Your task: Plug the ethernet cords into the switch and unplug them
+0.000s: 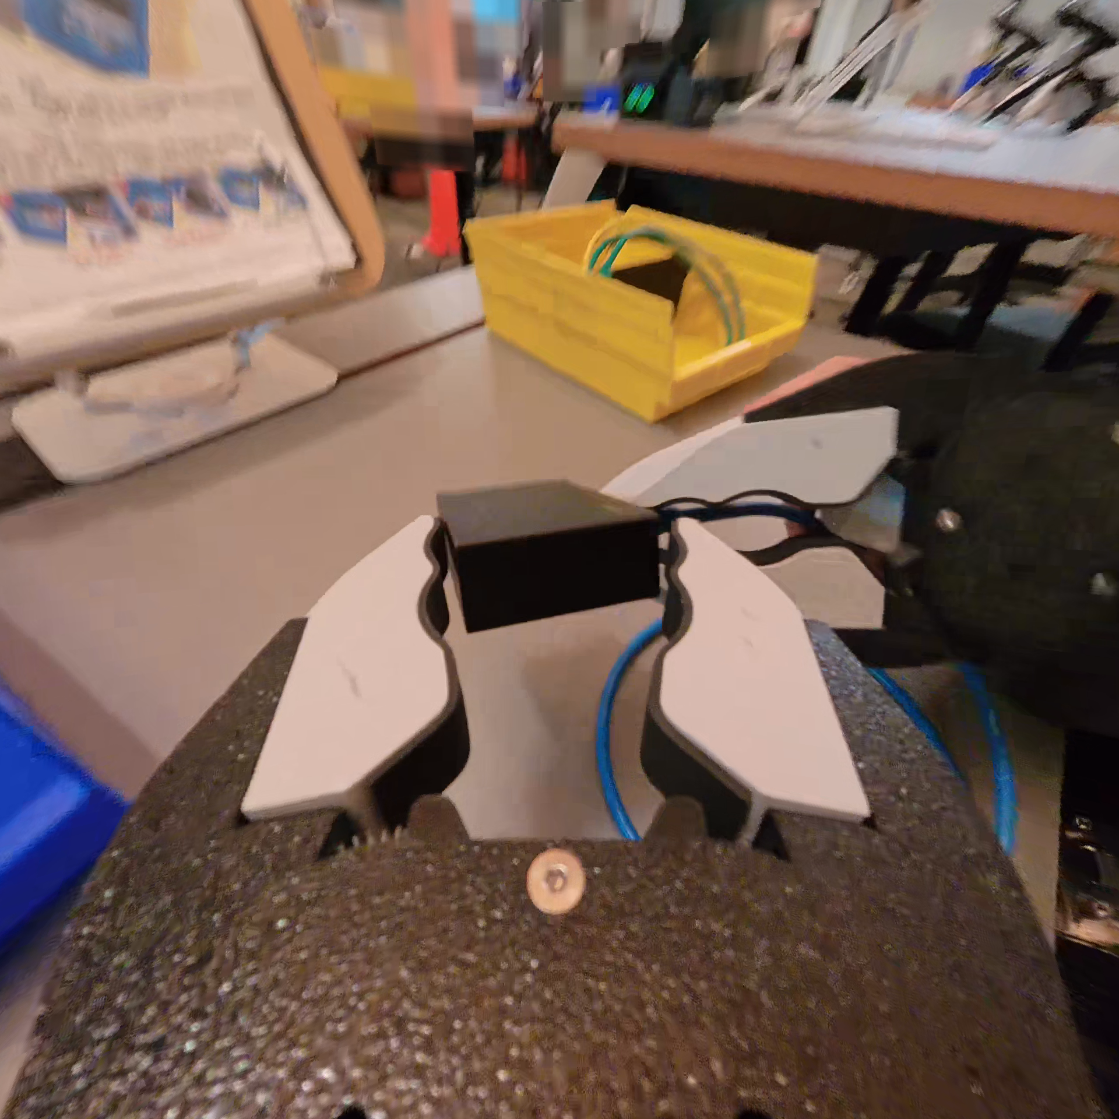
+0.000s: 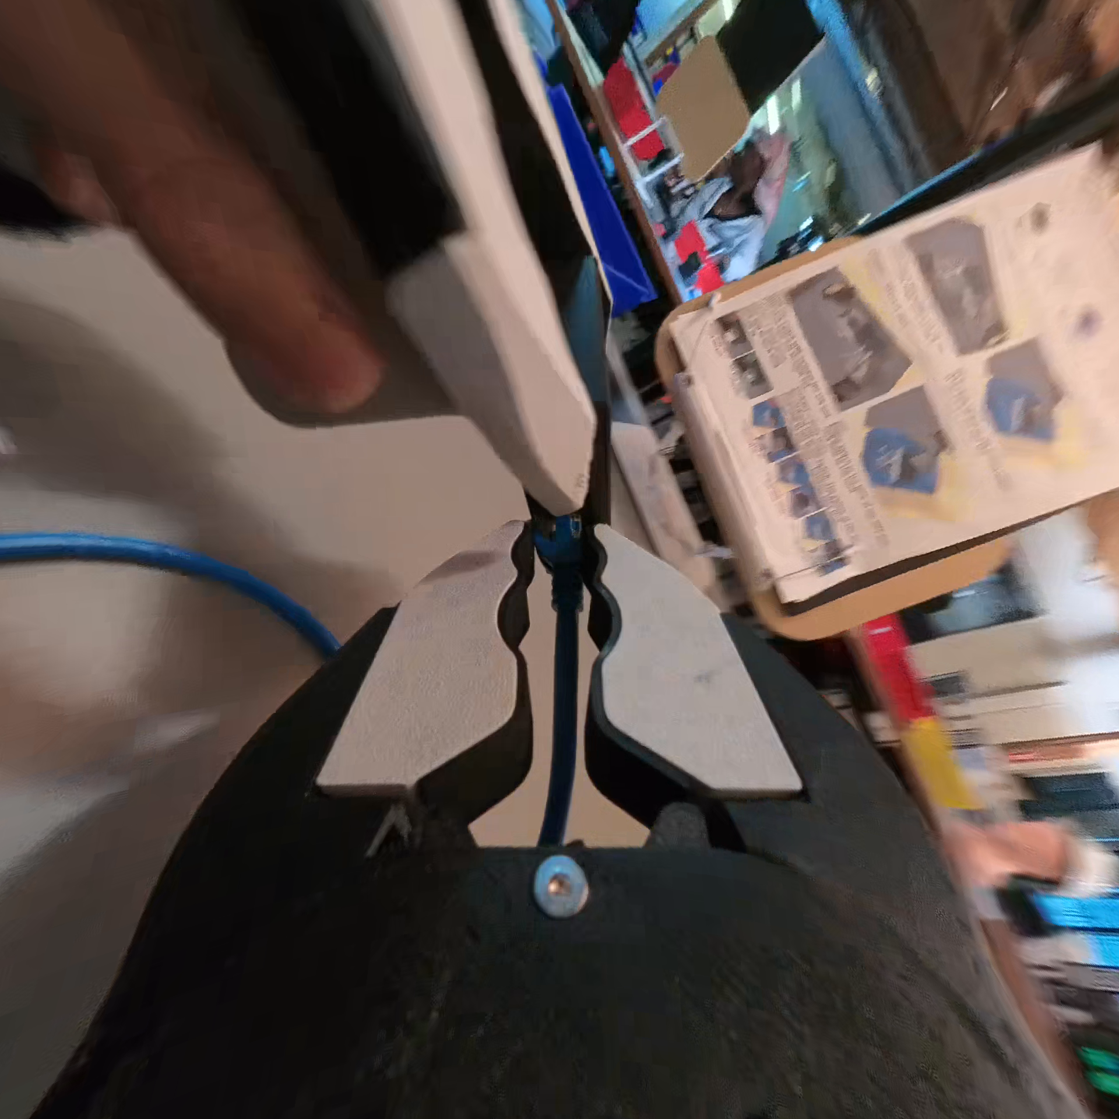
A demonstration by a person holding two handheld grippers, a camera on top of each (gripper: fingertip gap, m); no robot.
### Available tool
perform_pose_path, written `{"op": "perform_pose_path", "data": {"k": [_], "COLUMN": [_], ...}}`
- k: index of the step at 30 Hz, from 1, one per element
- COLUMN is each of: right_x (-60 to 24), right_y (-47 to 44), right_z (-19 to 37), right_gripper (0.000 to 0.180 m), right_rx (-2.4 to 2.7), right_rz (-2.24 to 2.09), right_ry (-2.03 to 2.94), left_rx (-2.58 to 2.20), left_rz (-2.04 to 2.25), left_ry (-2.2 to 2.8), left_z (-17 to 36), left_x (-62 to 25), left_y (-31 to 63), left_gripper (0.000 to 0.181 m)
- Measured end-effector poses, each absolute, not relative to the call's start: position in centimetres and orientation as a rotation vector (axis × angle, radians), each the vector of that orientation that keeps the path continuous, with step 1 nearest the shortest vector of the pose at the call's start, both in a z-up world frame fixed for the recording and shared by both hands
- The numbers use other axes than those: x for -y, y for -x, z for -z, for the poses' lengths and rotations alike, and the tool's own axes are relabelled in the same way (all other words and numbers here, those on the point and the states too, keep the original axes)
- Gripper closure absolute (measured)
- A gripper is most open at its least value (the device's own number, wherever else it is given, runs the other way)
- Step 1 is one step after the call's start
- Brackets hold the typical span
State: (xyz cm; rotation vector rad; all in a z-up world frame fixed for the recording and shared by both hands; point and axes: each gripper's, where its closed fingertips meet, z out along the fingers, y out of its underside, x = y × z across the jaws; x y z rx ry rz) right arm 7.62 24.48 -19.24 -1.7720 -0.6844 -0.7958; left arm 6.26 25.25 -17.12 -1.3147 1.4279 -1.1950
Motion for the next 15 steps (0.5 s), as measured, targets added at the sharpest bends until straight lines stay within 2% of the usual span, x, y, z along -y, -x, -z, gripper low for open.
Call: {"op": "perform_pose_path", "data": {"k": [3, 6, 8, 10, 11, 15], "right_x": [-23.9, -22.8, -21.6, -20.7, -20.4, -19.5], "right_y": [-6.6, -4.9, -3.0, -1.6, -1.4, -1.1], "right_z": [19.1, 17.8, 17.1, 16.7, 16.7, 16.0], "right_gripper": [0.165, 0.165, 0.165, 0.165, 0.164, 0.164], "right_rx": [0.576, 0.524, 0.596, 0.648, 0.652, 0.640], "right_rz": [0.462, 0.148, -0.046, -0.182, -0.223, -0.408], "right_ry": [1.874, 1.866, 1.844, 1.834, 1.842, 1.818], "left_rx": [-1.491, -1.570, -1.653, -1.682, -1.711, -1.721], "left_rz": [1.267, 1.271, 1.301, 1.365, 1.441, 1.628], "left_ry": [1.110, 0.992, 0.928, 0.884, 0.859, 0.769], "left_z": [16.4, 17.3, 18.5, 19.0, 19.1, 18.2], "left_x": [-24.3, -24.1, -23.5, -22.8, -22.0, -20.8], "left_y": [-5.4, -4.5, -3.8, -3.4, -3.0, -1.8], "left_gripper": [0.101, 0.102, 0.112, 0.112, 0.125, 0.147]}}
